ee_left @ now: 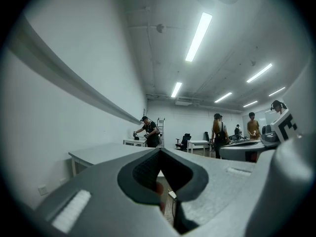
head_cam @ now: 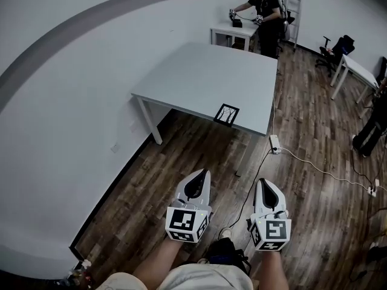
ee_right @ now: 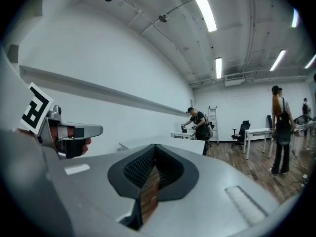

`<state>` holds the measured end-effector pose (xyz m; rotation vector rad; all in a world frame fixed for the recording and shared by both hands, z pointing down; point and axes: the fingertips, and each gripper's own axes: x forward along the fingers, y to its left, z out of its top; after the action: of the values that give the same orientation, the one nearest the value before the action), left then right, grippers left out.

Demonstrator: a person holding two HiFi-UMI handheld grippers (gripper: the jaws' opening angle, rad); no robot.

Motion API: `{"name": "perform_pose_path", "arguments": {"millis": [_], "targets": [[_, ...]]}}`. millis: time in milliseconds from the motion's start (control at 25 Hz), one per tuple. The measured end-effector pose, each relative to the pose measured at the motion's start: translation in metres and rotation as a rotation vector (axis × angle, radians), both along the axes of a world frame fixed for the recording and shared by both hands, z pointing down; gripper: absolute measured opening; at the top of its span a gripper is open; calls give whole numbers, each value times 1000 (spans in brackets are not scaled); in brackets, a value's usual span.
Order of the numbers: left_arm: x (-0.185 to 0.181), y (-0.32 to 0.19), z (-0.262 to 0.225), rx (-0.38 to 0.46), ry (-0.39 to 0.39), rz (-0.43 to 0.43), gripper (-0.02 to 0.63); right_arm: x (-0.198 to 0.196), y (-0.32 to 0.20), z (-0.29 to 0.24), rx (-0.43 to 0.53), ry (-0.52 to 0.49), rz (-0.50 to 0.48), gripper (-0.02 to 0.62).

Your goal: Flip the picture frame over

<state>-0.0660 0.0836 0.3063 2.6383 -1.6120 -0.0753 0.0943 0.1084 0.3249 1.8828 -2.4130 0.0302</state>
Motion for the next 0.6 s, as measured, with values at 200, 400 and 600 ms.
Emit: {"name": "perform_pose_path", "arguments": {"millis": [200,400,600], "targets": [[23,-53,-9,4,-6,-22,0,24,-56,-2,-7,10,-21,26],[46,-107,-7,-2,-14,-45,0,49,-114,0,-7,23,-39,25],[71,-158,-7,-10,-23,-61,0,70,-164,6,-24,26,-65,25]]}}
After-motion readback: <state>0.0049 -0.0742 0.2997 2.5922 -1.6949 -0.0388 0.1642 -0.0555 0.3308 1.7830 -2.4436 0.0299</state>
